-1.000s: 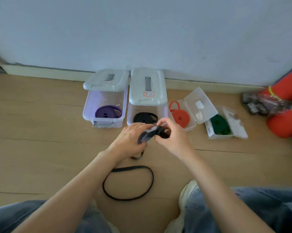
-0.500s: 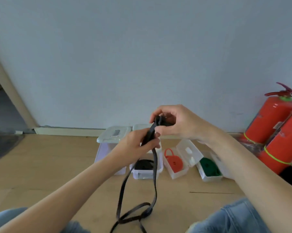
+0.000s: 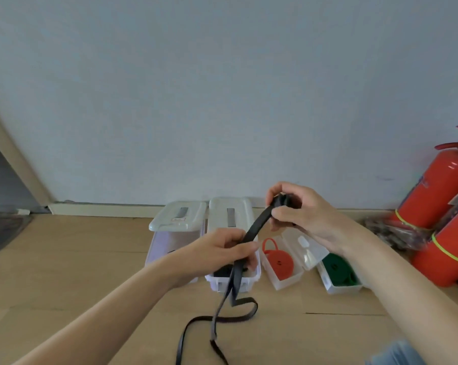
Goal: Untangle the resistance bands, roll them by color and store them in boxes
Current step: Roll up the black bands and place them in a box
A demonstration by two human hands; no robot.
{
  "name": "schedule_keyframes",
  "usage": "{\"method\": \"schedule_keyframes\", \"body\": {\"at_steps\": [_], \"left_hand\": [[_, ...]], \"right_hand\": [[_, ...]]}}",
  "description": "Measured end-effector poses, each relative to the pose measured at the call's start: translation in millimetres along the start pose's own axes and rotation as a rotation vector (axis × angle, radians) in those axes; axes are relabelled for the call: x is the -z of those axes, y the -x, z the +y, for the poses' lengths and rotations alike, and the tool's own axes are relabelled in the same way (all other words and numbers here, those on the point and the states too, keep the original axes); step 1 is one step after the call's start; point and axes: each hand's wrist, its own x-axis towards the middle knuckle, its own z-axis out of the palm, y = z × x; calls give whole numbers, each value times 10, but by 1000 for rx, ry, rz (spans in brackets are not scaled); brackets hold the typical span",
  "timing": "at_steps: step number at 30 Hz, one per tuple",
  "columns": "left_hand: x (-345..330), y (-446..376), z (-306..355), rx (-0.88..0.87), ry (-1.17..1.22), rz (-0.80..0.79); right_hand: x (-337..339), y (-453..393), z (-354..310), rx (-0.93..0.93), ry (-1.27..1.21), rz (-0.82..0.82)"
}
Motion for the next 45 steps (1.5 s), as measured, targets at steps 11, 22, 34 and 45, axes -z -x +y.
{"method": "schedule_keyframes", "body": {"at_steps": [11, 22, 34, 45], "left_hand": [[-130, -121, -55, -31, -15, 87], [-88, 9, 56, 7, -534, 20], [-147, 7, -173, -94, -504, 210], [-95, -3, -284, -54, -368, 315]], "right_hand": [[-36, -30, 130, 138, -266, 113], [-101, 38, 224, -17, 655, -305], [-132, 118, 142, 52, 361, -182], [110, 74, 81, 176, 55, 216]]}}
